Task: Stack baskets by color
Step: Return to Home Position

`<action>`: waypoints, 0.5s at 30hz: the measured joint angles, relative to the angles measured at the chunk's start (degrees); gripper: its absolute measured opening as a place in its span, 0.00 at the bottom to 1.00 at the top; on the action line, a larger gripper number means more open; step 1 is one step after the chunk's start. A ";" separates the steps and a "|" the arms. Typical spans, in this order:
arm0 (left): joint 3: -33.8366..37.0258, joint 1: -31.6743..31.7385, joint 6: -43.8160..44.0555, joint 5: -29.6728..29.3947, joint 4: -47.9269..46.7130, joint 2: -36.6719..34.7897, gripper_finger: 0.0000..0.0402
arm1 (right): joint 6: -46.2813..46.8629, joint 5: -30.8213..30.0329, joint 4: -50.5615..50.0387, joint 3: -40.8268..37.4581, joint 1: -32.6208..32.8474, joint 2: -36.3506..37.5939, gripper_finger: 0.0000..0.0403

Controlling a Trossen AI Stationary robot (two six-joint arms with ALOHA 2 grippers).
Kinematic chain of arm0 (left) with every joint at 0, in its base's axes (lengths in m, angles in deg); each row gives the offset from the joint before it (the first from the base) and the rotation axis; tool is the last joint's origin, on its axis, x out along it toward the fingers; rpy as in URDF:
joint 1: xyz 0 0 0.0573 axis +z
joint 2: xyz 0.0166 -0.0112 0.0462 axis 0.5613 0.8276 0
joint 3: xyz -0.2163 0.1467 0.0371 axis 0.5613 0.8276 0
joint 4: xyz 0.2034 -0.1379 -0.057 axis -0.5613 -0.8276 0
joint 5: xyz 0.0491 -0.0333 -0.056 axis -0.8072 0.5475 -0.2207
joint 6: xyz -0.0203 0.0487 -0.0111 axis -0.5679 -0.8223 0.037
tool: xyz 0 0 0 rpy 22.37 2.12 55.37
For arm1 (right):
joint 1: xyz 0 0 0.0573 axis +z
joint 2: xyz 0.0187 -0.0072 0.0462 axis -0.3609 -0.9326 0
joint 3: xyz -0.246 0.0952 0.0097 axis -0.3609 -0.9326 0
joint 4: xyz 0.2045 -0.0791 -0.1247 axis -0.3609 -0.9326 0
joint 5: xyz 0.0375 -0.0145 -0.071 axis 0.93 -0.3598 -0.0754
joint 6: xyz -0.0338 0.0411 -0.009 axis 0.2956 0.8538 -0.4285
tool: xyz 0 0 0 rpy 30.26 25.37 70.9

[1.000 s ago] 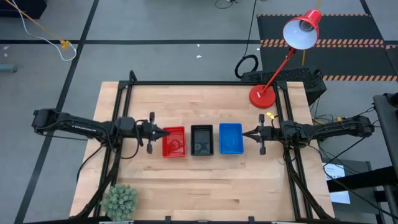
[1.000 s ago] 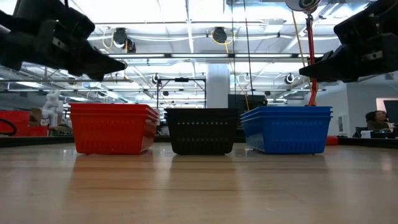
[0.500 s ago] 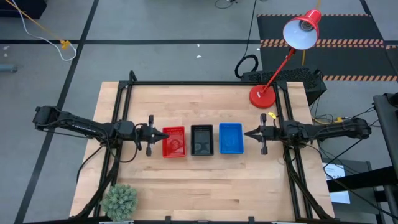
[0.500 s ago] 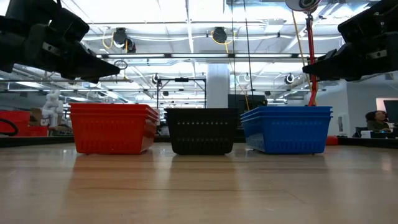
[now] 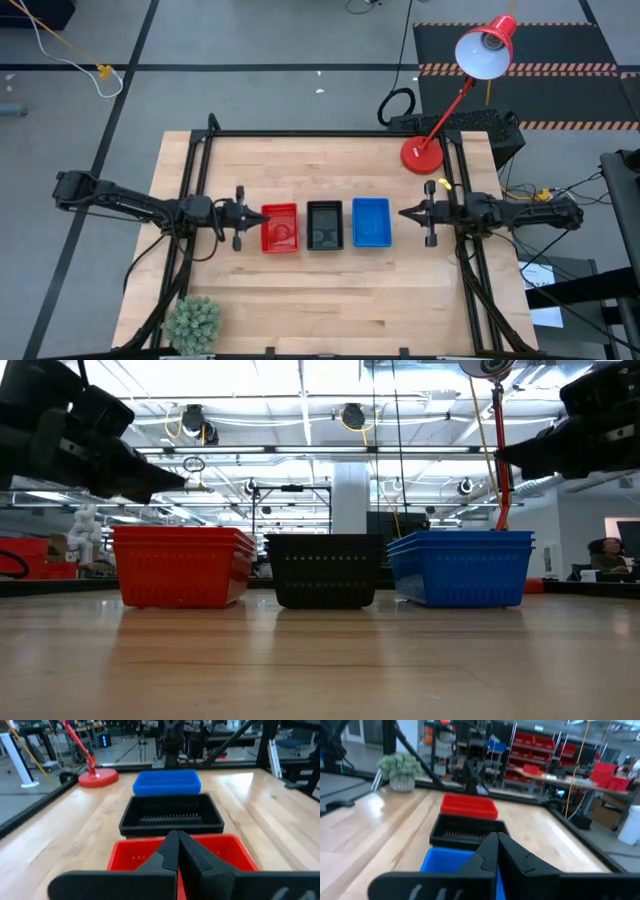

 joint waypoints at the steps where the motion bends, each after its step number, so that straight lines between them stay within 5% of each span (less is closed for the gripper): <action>1: 0.00 0.00 -0.21 0.01 0.16 -0.44 0.01 | 0.00 0.00 -0.57 0.00 -0.01 1.00 0.00; 15: 0.00 0.00 -1.10 2.57 -4.18 -9.24 0.01 | -1.16 0.15 -2.98 0.00 -0.03 4.21 0.00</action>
